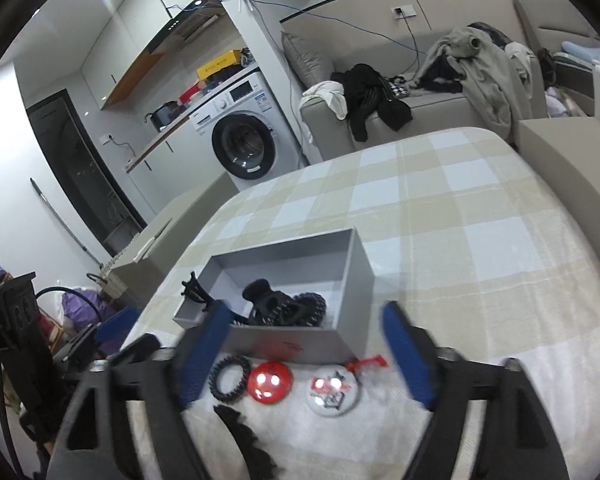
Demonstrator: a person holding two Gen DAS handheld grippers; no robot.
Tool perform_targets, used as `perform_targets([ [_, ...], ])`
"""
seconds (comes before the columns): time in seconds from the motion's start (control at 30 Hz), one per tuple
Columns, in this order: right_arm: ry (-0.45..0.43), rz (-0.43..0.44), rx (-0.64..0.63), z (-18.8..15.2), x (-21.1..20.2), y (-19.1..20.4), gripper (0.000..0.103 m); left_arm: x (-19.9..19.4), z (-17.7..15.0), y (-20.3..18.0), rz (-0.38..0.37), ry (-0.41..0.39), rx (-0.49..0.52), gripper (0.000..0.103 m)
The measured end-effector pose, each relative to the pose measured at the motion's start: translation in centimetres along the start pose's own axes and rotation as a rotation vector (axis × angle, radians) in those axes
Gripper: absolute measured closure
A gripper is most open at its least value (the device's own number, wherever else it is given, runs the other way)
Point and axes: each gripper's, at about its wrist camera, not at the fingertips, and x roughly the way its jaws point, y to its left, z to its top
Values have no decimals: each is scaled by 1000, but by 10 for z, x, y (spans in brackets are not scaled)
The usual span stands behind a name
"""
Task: Organize jewelry
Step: 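Withdraw both grippers from the box toward the remaining jewelry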
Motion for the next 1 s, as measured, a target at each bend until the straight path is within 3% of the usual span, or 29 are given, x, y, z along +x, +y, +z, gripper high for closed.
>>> perform_targets([
  [0.1,9,-58,-21,-8,-6,-5,0,-8,-6,1,-4,-13,-11,1],
  [0.5,38,-197,-15,-24,4,-29,0,15,-29,11,0,65,-39,1],
  [0.73,63,-171,-32,-26,4,-28,0,16,-34,15,0,96,-55,1],
  [0.8,80,-162,-47,-26,5,-26,3,20,-35,16,3,118,-60,1],
  [0.87,100,-168,-50,-27,7,-25,18,21,-35,19,22,130,-76,1],
  [0.93,126,-173,-48,-28,11,-26,27,21,-36,23,31,134,-95,1],
  [1.0,139,-172,-39,-30,12,-26,29,21,-36,26,31,138,-106,1],
])
